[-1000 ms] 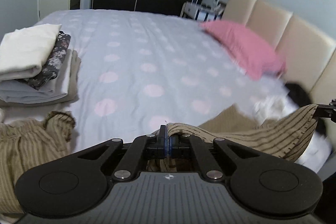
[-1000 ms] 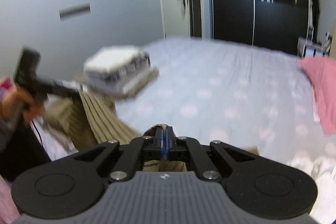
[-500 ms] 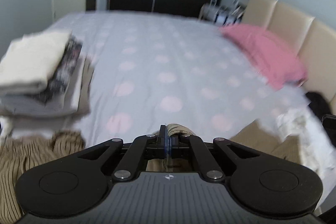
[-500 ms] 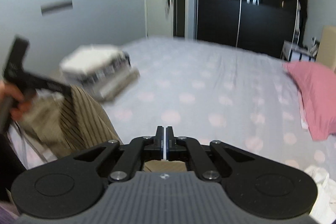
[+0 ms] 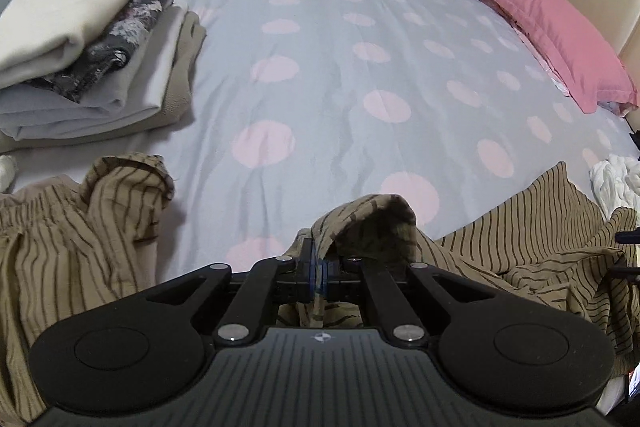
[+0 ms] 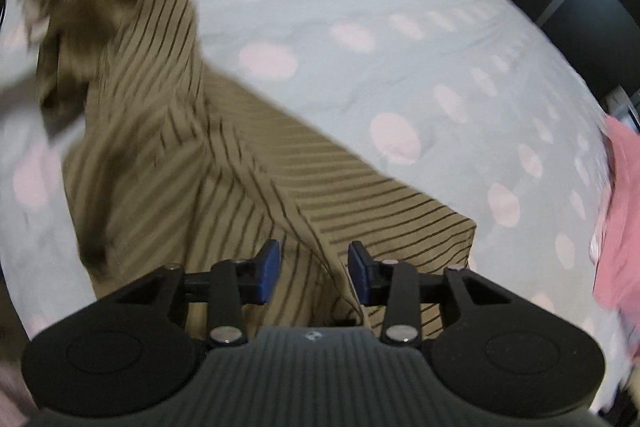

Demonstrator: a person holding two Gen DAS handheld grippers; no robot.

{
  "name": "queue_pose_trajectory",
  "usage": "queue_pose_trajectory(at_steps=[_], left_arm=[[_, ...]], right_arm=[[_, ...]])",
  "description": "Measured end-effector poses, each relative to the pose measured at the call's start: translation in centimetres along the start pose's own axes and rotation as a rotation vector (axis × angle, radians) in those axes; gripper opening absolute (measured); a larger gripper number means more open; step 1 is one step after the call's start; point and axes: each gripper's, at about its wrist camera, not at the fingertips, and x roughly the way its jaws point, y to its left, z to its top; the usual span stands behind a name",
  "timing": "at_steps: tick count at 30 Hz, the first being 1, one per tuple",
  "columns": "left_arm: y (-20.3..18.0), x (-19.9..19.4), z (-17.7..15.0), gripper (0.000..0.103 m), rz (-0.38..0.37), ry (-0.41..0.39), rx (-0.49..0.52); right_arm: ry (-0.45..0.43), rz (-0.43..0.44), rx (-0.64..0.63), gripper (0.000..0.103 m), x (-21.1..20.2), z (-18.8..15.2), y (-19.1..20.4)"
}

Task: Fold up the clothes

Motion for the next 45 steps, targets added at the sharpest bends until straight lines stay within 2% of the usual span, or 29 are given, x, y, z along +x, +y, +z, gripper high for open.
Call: queue_pose_trajectory(at_steps=[4, 17, 20, 26, 27, 31, 35, 40, 45], left_arm=[[0.1, 0.2, 0.0, 0.000, -0.011, 0.002, -0.007], [0.3, 0.2, -0.3, 0.000, -0.011, 0.010, -0.021], [0.3, 0.2, -0.3, 0.000, -0.012, 0.010, -0.020], [0.4, 0.5, -0.3, 0.000, -0.011, 0.014, -0.018], [0.4, 0.5, -0.3, 0.000, -0.011, 0.014, -0.017], [0.3, 0.4, -0.2, 0.000, -0.023, 0.008, -0.020], [-0.1, -0.2, -0.3, 0.000, -0.047, -0.005, -0.012], [-1.5, -1.5, -0.7, 0.000, -0.113, -0.021, 0.032], [-4.5, -2.7, -1.8, 0.000, -0.220, -0.017, 0.140]], right_arm=[[0.058, 0.015, -0.107, 0.041, 1.4, -0.1, 0.3], [0.091, 0.108, -0.422, 0.039, 4.2, 2.4, 3.1], [0.119, 0.151, -0.430, 0.035, 5.4, 2.7, 2.9], [0.160, 0.191, -0.399, 0.008, 6.6, 2.7, 2.2], [0.156, 0.193, -0.392, 0.006, 6.3, 2.7, 2.1], [0.119, 0.189, -0.354, 0.006, 3.8, 2.3, 1.7], [0.080, 0.137, -0.299, 0.003, 0.4, 1.1, 1.4], [0.051, 0.028, -0.143, 0.002, -3.3, -1.6, 0.2], [0.050, -0.081, 0.063, 0.002, -5.8, -5.2, -1.4]])
